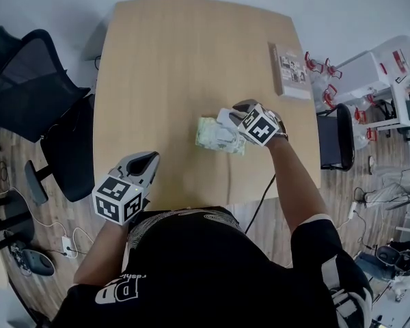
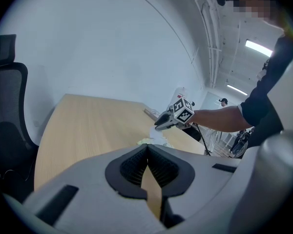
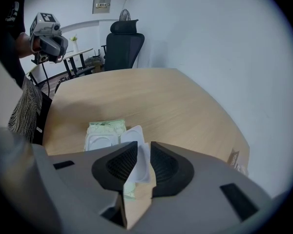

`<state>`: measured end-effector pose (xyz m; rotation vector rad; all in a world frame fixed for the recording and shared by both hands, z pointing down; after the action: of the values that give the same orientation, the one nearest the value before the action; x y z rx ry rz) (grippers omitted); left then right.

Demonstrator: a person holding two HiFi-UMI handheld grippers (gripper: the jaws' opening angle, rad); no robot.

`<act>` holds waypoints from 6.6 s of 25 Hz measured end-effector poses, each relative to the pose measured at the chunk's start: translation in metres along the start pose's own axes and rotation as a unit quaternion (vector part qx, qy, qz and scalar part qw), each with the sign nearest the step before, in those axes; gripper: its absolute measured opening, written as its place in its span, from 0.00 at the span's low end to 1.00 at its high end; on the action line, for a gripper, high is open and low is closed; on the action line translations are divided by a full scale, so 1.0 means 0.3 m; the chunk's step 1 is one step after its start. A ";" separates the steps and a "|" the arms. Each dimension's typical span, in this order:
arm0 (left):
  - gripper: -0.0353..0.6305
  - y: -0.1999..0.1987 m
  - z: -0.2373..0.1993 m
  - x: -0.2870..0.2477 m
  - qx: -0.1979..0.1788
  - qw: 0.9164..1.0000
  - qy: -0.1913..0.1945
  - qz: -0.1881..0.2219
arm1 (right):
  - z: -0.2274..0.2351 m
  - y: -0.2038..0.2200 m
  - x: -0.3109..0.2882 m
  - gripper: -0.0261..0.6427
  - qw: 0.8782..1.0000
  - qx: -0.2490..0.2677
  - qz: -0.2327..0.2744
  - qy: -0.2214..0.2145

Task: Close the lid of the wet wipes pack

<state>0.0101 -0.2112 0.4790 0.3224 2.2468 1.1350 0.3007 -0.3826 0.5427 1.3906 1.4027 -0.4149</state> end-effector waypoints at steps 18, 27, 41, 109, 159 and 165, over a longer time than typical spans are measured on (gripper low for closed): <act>0.08 0.015 0.035 0.026 -0.015 1.000 0.023 -0.001 | -0.106 -0.013 0.133 0.09 1.000 0.023 -0.005 0.016; 0.08 0.020 0.044 0.018 -0.018 0.999 0.035 -0.003 | -0.180 -0.003 0.156 0.08 1.000 0.018 -0.008 0.019; 0.08 0.019 0.058 0.024 -0.021 0.999 0.040 -0.005 | -0.250 0.027 0.154 0.08 1.000 0.009 -0.009 0.018; 0.08 0.031 0.075 0.056 -0.014 0.999 0.030 0.003 | -0.363 0.117 0.028 0.07 0.994 -0.106 -0.016 -0.015; 0.08 0.136 0.433 0.228 -0.096 0.973 0.211 -0.002 | -1.059 -0.058 0.899 0.05 0.843 -0.458 0.263 0.101; 0.08 0.245 0.566 0.310 -0.099 0.974 0.205 -0.014 | -1.191 -0.001 1.000 0.05 0.832 -0.464 0.283 0.113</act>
<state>0.0356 -0.0137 0.4225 -0.0321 2.4451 1.5078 0.2233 0.0625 0.4266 0.9457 1.0373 0.7700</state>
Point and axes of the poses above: the fingertips, and each gripper's own axes: x backward along the fingers, z to its right, y out of its underside, the point moved 8 cm from there along x, backward along the fingers, and after that the axes turned 12 degrees about y, right-handed, at the moved point
